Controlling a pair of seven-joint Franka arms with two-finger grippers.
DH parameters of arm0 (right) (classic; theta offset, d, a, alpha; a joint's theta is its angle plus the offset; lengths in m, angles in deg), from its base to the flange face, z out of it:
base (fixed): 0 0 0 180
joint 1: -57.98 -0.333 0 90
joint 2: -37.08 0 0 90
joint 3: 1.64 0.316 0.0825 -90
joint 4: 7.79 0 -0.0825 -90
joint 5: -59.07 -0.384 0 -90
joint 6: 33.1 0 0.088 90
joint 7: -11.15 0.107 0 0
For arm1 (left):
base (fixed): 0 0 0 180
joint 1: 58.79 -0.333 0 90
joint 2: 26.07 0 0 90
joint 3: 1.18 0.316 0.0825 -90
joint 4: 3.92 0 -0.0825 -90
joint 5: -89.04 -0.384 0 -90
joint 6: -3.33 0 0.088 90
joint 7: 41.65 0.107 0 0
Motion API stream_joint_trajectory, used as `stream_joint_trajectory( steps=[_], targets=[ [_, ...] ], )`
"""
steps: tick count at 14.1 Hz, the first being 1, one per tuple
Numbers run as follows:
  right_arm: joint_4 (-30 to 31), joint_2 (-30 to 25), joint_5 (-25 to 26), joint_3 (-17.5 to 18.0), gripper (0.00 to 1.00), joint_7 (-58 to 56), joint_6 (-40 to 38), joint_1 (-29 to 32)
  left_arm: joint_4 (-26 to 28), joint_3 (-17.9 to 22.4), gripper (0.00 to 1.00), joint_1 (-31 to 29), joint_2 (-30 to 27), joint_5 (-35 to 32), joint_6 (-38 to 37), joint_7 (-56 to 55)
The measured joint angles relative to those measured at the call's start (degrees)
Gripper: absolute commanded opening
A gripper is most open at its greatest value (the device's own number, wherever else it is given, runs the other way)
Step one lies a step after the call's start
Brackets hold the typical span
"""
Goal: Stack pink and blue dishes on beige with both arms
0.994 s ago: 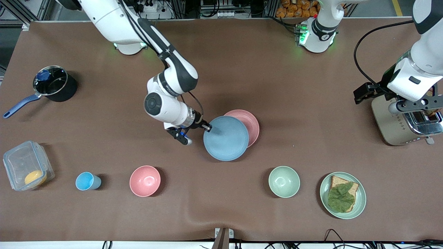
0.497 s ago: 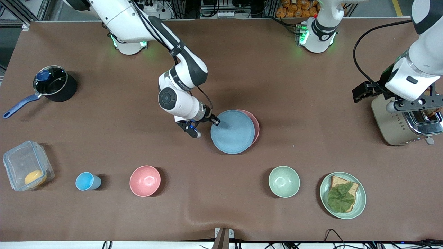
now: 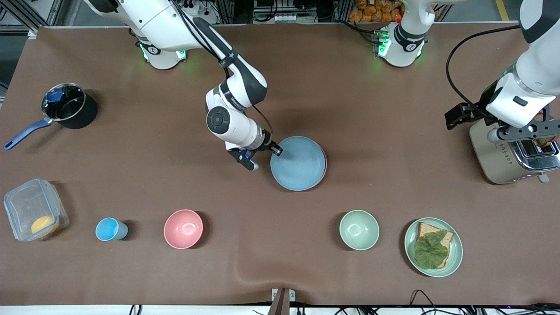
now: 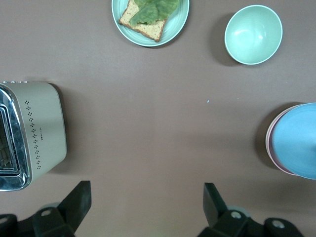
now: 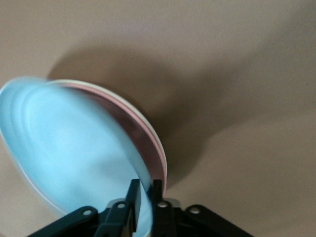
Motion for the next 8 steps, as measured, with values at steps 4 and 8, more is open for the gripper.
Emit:
stream_joint_trajectory(
  steps=[4, 8],
  targets=[
    [-0.7, -2.3, 1.4, -2.1, 1.0, -0.8, -2.9, 2.4, 0.0, 0.0, 1.0, 0.0, 0.0, 0.0, 0.0, 0.0],
    [-3.0, -8.2, 10.1, -4.6, 1.0, -10.4, -19.1, 10.4, 0.0, 0.0, 1.0, 0.0, 0.0, 0.0, 0.0, 0.0]
  ],
)
